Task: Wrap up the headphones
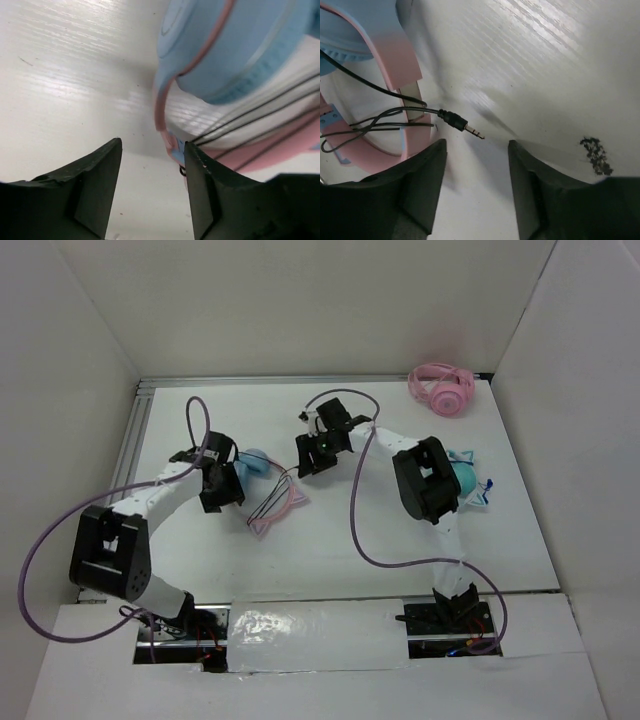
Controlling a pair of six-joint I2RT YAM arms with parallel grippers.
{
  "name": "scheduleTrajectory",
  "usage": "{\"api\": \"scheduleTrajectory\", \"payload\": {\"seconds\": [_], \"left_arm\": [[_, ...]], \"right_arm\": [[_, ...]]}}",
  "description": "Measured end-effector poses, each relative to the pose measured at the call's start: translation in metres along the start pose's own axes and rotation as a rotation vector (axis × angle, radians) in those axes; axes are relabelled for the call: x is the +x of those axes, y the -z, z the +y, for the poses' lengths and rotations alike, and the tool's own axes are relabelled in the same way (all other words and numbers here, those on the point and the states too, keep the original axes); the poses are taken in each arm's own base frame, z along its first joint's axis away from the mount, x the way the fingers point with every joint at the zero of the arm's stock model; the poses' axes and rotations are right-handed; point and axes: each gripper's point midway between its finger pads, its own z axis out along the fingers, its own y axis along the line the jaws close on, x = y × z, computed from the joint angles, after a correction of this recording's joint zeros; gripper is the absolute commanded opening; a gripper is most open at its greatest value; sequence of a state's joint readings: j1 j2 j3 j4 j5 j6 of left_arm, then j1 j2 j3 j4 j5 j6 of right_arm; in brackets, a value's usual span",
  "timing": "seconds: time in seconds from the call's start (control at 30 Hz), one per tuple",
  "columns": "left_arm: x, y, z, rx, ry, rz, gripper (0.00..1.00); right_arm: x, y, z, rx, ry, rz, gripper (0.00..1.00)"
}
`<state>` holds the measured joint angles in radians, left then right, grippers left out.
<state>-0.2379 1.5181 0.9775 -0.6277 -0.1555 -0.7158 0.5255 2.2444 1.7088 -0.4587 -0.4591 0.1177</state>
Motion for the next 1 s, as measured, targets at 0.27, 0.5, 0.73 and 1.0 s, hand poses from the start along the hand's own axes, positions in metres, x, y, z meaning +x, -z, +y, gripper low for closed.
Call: {"api": "scheduleTrajectory", "payload": {"seconds": [0.27, 0.5, 0.73, 1.0], "left_arm": [[-0.024, 0.072, -0.017, 0.158, 0.003, -0.184, 0.99], [-0.021, 0.152, -0.028, 0.378, 0.017, -0.333, 0.99], [0.010, 0.220, -0.019, 0.644, 0.029, -0.466, 0.99], [0.042, 0.218, -0.015, 0.757, 0.011, -0.454, 0.99]], "right_arm": [[0.003, 0.044, -0.001, 0.106, -0.003, -0.071, 1.00], [-0.036, 0.144, 0.020, 0.157, 0.040, -0.320, 1.00], [-0.007, 0.299, 0.058, 0.233, 0.037, -0.805, 1.00], [0.081, 0.400, 0.038, 0.388, -0.206, -1.232, 1.00]]}}
